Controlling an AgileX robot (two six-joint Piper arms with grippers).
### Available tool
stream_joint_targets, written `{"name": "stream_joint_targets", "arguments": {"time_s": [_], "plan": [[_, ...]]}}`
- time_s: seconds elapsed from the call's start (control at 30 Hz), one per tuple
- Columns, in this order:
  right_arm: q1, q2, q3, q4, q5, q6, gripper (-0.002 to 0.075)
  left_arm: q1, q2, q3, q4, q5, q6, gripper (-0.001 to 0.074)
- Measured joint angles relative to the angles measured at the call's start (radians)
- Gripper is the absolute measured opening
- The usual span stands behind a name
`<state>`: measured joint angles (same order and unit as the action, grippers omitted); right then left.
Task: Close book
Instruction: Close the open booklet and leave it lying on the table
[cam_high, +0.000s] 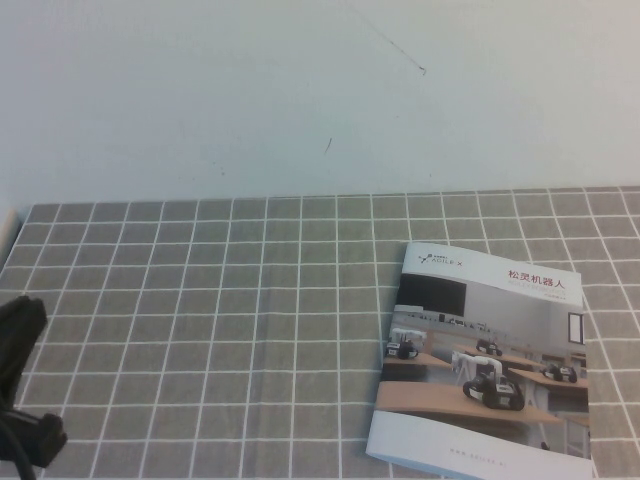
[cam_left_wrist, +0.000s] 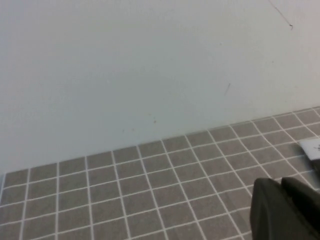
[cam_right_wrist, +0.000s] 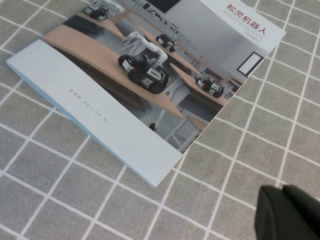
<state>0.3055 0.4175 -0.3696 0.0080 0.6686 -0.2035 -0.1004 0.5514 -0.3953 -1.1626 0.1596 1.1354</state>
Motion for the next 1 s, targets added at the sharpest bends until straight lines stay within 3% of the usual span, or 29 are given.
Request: {"name": "stream_joint_targets", "arguments": {"time_s": [0.37,0.53,0.7,1.0], "plan": [[0.0,0.0,0.0,0.002,0.0,0.0,-0.0003,0.0,0.0,0.0,-0.007,0.258,-0.002,-0.0002],[0.0,0.0,0.0,0.004,0.0,0.0,-0.0003,0.0,0.0,0.002,-0.219,0.323,-0.042,-0.0002],[0.0,0.0,0.0,0.004,0.0,0.0,-0.0003,0.0,0.0,0.002,-0.436,0.293,-0.048,-0.0002],[0.0,0.0,0.0,0.004,0.0,-0.002,-0.0003,0.0,-0.012,0.012,-0.503,0.143,0.16,-0.0002]]}}
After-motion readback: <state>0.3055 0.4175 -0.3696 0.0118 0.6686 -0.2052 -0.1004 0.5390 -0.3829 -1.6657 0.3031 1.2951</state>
